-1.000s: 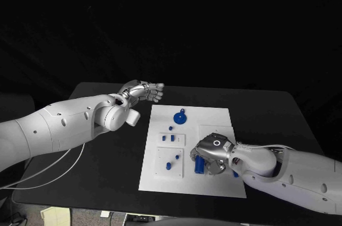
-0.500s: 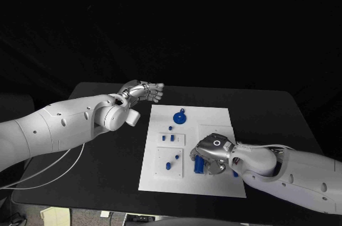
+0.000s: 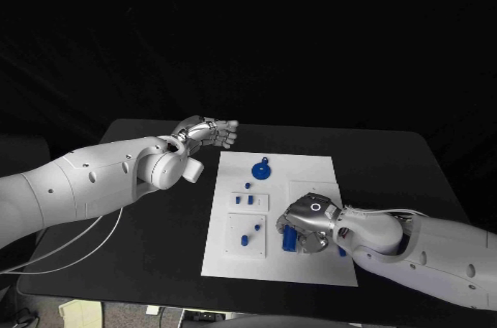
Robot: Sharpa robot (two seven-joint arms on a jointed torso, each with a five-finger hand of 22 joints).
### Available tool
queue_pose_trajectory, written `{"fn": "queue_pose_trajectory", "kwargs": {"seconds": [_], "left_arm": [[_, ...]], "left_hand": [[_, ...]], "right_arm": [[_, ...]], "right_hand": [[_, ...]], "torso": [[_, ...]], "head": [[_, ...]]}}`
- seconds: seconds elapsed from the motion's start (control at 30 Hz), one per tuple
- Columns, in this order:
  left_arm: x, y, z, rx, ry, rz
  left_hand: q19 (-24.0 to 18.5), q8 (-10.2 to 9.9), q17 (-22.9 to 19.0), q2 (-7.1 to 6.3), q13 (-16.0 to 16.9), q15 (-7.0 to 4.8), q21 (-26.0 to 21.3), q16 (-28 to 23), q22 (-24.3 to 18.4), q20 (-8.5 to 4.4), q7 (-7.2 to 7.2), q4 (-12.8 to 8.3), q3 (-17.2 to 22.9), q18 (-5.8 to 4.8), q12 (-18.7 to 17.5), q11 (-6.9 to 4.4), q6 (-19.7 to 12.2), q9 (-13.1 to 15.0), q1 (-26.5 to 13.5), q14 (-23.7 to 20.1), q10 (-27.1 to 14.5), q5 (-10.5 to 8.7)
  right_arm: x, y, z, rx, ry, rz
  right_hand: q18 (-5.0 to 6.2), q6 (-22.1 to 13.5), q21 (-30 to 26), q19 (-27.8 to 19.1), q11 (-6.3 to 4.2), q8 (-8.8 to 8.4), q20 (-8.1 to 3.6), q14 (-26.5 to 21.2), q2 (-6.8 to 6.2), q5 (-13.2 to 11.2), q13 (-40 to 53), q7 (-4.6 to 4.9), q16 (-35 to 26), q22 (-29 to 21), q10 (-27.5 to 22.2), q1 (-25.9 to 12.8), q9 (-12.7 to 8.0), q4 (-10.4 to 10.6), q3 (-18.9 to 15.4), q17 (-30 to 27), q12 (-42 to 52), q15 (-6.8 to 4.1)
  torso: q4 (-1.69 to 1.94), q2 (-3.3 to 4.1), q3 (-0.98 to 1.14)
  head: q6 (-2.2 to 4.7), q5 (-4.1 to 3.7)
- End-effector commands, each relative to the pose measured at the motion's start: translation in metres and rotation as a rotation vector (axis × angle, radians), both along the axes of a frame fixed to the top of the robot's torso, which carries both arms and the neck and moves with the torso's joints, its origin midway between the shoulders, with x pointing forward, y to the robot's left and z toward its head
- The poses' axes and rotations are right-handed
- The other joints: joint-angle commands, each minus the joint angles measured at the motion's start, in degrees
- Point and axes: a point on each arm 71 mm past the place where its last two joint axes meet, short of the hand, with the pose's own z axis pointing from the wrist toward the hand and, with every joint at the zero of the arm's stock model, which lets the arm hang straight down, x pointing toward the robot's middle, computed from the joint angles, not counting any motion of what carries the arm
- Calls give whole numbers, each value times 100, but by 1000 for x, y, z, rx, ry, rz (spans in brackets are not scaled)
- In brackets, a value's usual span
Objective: Assemble the parts on the task board
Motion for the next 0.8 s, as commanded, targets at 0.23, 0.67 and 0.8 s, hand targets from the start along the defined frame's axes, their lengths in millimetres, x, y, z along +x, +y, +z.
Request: {"fn": "queue_pose_trajectory", "kwargs": {"seconds": [0.23,0.67,0.8], "left_arm": [[0,-2,1,-3,-4,-18],[0,-1,0,2,-3,-16],[-1,-2,0,1,-3,-18]], "left_hand": [[-37,23,8,48,-5,22,-30,-32,7,6,27,1,-31,84,-1,12,-30,-10,-1,26,-32,-15],[-37,23,9,45,-6,21,-33,-32,10,6,28,-3,-33,84,-2,13,-32,-10,1,29,-35,-16],[-36,23,10,44,-6,21,-33,-32,11,6,28,-4,-34,85,-3,13,-33,-11,2,31,-37,-16]], "right_arm": [[-2,-2,-2,1,20,12],[-2,-4,-2,6,25,2],[-1,-6,-1,18,22,-5]], "right_hand": [[80,-521,-77,-125,-72,-369,14,-162,-53,-30,-26,-37,-53,30,-214,130,-194,-12,31,25,92,-53],[80,-910,-95,-178,-101,-524,14,-221,-64,-31,-49,-192,-59,38,-308,149,-277,-18,-39,39,129,-78],[80,-913,-96,-179,-103,-521,15,-224,-62,-31,-51,-177,-59,38,-311,147,-276,-15,-39,40,133,-79]], "torso": [[0,-1,-1],[1,1,-3],[-1,0,-3]], "head": [[0,-4],[5,-3],[7,-4]]}}
